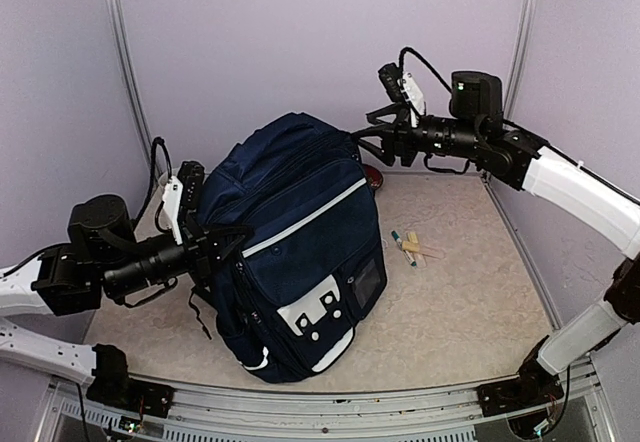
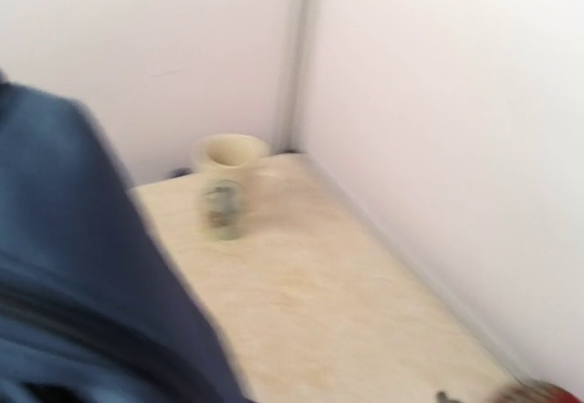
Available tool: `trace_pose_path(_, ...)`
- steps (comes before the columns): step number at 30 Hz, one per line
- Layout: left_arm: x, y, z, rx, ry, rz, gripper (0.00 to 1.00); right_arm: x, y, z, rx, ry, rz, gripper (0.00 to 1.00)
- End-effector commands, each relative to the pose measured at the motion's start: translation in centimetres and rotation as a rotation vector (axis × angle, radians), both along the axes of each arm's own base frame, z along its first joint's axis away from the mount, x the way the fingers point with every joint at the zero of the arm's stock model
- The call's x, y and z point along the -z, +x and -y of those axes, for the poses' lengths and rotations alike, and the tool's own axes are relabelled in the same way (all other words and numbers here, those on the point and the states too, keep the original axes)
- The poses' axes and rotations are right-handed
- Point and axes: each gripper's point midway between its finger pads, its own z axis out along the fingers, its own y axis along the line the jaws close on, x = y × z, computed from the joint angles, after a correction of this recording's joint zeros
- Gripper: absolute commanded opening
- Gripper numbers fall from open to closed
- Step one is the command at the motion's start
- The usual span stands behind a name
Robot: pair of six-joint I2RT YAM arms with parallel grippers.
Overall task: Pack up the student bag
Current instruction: Pass from the right arm to the left, then pass from the left arm to the right
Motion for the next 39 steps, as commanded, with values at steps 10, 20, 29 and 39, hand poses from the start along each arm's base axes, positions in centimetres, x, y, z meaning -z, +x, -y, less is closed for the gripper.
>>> trace_pose_path(10, -5.7, -1.5, 1.1, -0.022, -0.129, 0.141, 0.00, 1.8, -9.4, -0.8, -0.124, 0.058, -0.016, 0.80)
trace_pose_path(20, -4.0, -3.9, 2.5, 0.143, -0.098, 0.166, 0.00, 4.0, -8.9, -3.0, -0.177, 0.022, -0.004, 0.87)
trace_pose_path(29, -4.1, -5.1, 1.6, 0.197, -0.138, 0.194, 0.09, 5.3, -7.9, -2.7, -0.183, -0.008, 0.040, 0.00)
trace_pose_path(39, -0.9, -4.5, -0.2, 0.139, -0.135, 0.121, 0.37, 6.4, -8.7, -1.8, -0.318, -0.010, 0.019, 0.00)
